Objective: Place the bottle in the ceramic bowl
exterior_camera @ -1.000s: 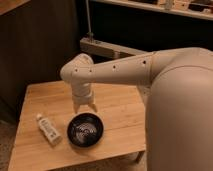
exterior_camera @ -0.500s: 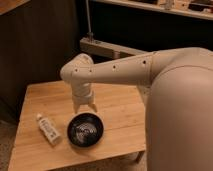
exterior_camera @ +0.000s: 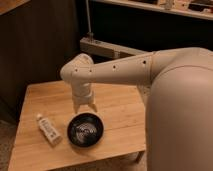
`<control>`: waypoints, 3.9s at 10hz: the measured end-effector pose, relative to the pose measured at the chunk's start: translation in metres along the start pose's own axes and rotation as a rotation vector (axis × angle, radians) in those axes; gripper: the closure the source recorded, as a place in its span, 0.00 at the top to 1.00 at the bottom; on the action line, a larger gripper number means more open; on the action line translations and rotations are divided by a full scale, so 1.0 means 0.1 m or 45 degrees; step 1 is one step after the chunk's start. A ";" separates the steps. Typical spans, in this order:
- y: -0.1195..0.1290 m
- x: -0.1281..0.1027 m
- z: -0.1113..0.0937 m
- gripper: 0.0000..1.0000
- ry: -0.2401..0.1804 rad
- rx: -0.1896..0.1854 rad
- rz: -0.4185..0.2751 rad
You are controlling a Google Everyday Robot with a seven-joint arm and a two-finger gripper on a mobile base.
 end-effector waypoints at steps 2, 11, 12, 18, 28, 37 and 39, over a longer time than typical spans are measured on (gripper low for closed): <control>0.00 0.00 0.00 0.65 0.000 0.000 0.000; 0.00 -0.04 -0.02 0.65 -0.017 -0.003 -0.017; 0.02 -0.14 -0.08 0.65 -0.058 -0.020 -0.058; 0.76 -0.81 -0.41 0.65 -0.279 -0.081 -0.520; 2.04 -0.07 -0.20 0.65 -0.204 -0.170 -0.948; 2.33 0.14 0.63 0.65 -0.183 -0.094 -0.980; 2.31 -0.01 0.65 0.65 -0.200 -0.085 -0.952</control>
